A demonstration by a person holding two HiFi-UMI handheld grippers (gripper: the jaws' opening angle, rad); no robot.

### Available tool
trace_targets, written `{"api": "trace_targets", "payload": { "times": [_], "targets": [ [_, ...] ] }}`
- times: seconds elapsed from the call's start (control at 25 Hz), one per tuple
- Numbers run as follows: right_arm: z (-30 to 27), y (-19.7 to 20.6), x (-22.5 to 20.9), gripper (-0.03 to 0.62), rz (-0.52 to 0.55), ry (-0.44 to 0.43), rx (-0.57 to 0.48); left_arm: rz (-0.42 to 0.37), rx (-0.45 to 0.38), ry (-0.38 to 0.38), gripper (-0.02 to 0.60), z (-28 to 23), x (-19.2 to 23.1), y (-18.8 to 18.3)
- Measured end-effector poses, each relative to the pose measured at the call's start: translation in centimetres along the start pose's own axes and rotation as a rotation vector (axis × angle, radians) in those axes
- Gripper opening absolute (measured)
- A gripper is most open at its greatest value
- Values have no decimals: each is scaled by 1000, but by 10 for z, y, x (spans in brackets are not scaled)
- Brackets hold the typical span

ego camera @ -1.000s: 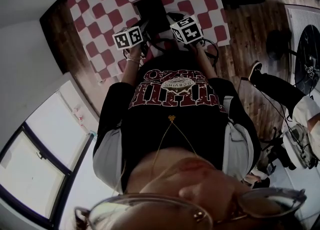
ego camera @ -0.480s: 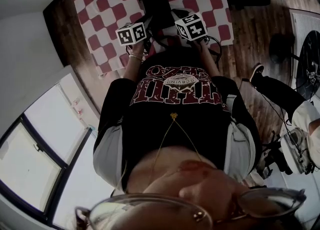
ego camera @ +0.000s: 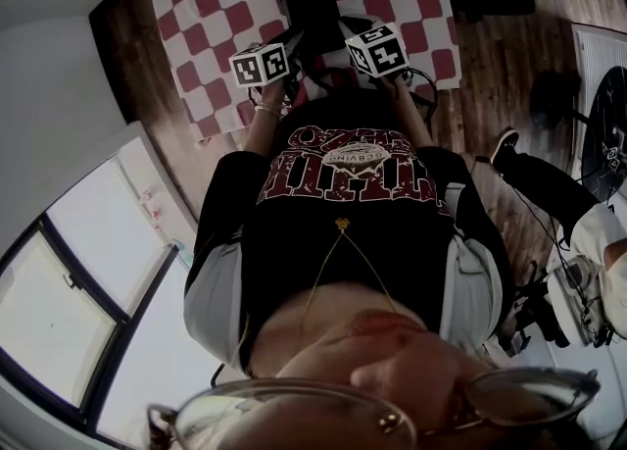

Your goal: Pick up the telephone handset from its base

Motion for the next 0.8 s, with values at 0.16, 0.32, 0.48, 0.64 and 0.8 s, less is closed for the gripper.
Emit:
{"api": "trace_targets", "payload": {
  "times": [0.16,0.32,0.48,0.64,0.8],
  "targets": [
    [0,-1,1,17,6,-5,-2,-2,-18,8,79,5,-4,-5],
    [-1,-3,1,17,12,-9,-2,0,-35,20,79,7,-5,-5],
    [0,-4,2,17,18,-14,-7,1,-46,24,78,11,-10,-5],
    [1,-5,2,17,24,-21,-8,0,-61,29,79,15,-15,-6],
    [1,-6,2,17,35,-28,-8,-5,-89,45,79,21,-23,-12]
  ]
}}
Point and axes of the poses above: the fingertips, and each gripper's own axes: z backward along the fingers, x to its left, y out of its underside, the point moved 10 cm from there along z, backward along the fingers, and after that the axes turned 4 degrees about -z, right-handed, at the moved point
